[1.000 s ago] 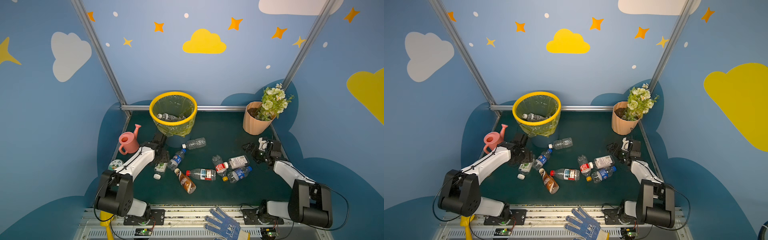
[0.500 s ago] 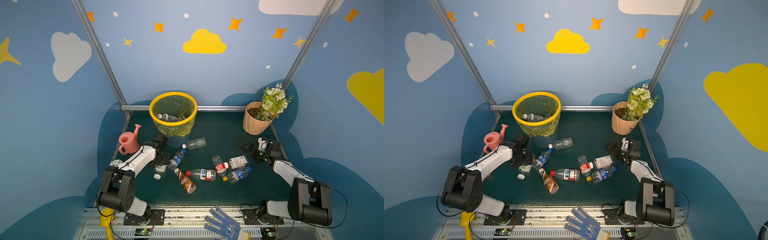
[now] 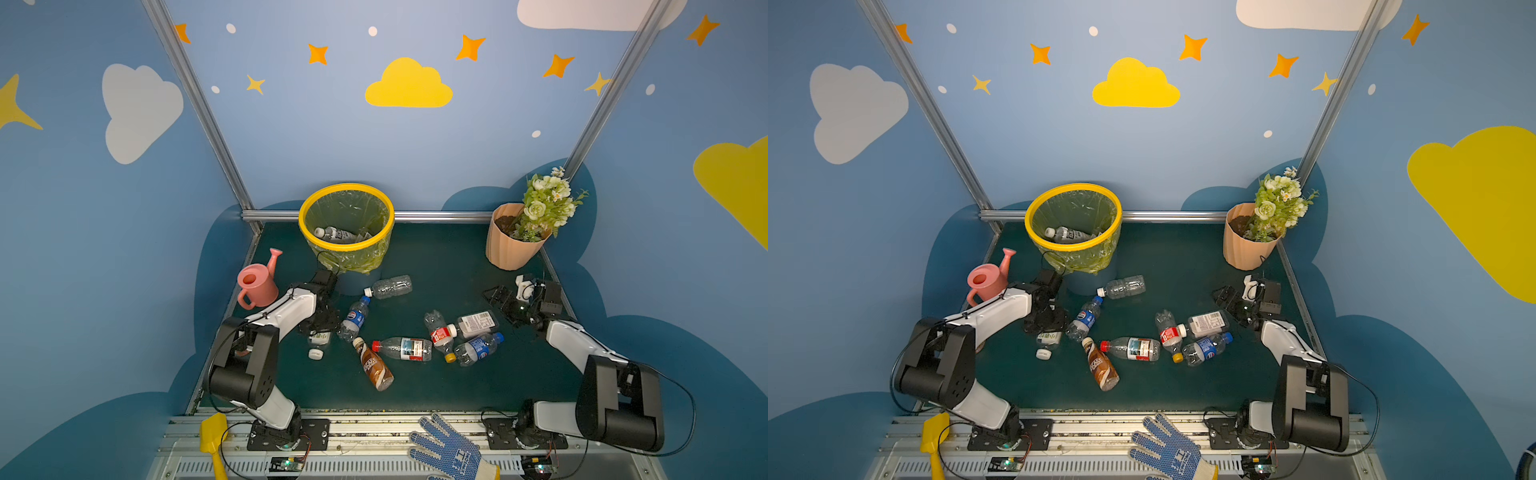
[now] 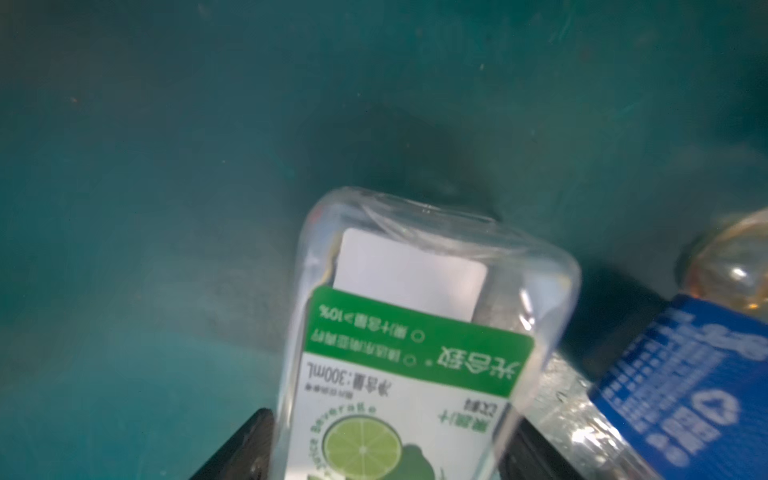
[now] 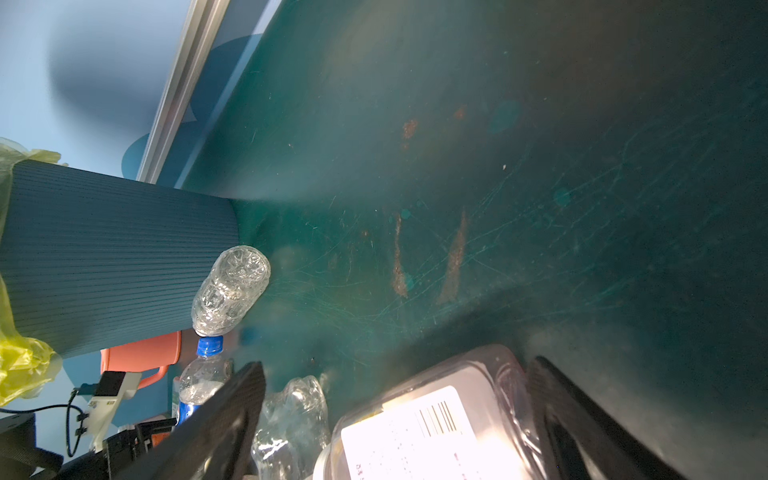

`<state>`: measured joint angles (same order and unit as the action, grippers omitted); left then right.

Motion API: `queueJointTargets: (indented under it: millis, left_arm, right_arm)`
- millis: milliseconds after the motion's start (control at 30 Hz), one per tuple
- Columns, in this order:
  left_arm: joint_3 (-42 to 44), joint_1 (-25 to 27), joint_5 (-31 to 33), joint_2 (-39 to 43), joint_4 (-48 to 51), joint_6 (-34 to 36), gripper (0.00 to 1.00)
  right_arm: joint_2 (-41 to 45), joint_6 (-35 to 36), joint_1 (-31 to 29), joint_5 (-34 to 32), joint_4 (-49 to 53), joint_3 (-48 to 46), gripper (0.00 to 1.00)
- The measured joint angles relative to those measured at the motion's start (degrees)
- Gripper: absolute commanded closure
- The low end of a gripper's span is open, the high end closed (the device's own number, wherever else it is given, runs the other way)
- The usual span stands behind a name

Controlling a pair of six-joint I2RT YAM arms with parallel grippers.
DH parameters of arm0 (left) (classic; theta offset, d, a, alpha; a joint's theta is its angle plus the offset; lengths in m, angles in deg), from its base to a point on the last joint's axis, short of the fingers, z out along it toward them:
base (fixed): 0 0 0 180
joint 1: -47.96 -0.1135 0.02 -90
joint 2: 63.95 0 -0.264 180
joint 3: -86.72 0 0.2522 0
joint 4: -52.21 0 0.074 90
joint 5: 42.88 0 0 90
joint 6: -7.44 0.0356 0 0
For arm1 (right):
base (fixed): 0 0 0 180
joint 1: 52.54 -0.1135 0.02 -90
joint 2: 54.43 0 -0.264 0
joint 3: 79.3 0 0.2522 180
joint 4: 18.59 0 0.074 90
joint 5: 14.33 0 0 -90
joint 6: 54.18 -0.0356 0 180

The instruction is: Throw the plastic bottles in the bin

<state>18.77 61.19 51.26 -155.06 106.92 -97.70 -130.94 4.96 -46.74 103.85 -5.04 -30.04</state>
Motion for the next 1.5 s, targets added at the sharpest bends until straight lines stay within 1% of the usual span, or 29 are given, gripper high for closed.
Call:
queueJointTargets:
  millis: [100, 233, 433, 533, 700, 833, 967, 1200, 1367, 1500]
  left_arm:
    - [0.00, 0.00, -0.33, -0.09, -0.02, 0.07, 0.23]
    - [-0.42, 0.00, -0.90, -1.16, 0.04, 0.28, 0.30]
    - [-1.55, 0.09, -1.25, -2.73, 0.57, 0.79, 0.28]
    - [-1.60, 0.31, -1.27, -3.65, 0.63, 0.81, 0.29]
    - [-1.62, 0.44, -1.53, -4.17, 0.66, 0.74, 0.40]
    - [-1.18, 0.44, -2.49, -3.23, 0.48, 0.15, 0.40]
    - [-0.02, 0.76, -3.50, 0.66, 0.48, -0.85, 0.41]
    - [1.07, 2.16, -4.83, 10.51, 0.42, -3.19, 0.41]
    - [5.01, 2.64, -7.37, 17.53, -0.33, -5.42, 0.42]
    - [9.09, 2.69, -7.72, 22.95, -0.42, -7.89, 0.43]
  right_arm:
    - [0.00, 0.00, 0.00, 0.00, 0.00, 0.00, 0.05]
    - [0.00, 0.00, 0.00, 0.00, 0.00, 0.00, 0.05]
    - [0.00, 0.04, 0.00, 0.15, 0.00, 0.00, 0.05]
    - [0.00, 0.04, 0.07, 0.22, 0.00, 0.00, 0.05]
    - [0.00, 0.07, 0.07, 0.33, 0.00, 0.00, 0.05]
    - [0.02, 0.07, 0.07, 0.39, 0.00, 0.00, 0.05]
    - [0.04, 0.09, 0.07, 0.39, 0.00, 0.00, 0.04]
    - [0.09, 0.07, 0.07, 0.39, 0.02, 0.00, 0.05]
    - [0.79, 0.02, 0.07, 0.42, 0.02, 0.00, 0.04]
    - [1.68, 0.02, 0.07, 0.44, 0.02, 0.00, 0.05]
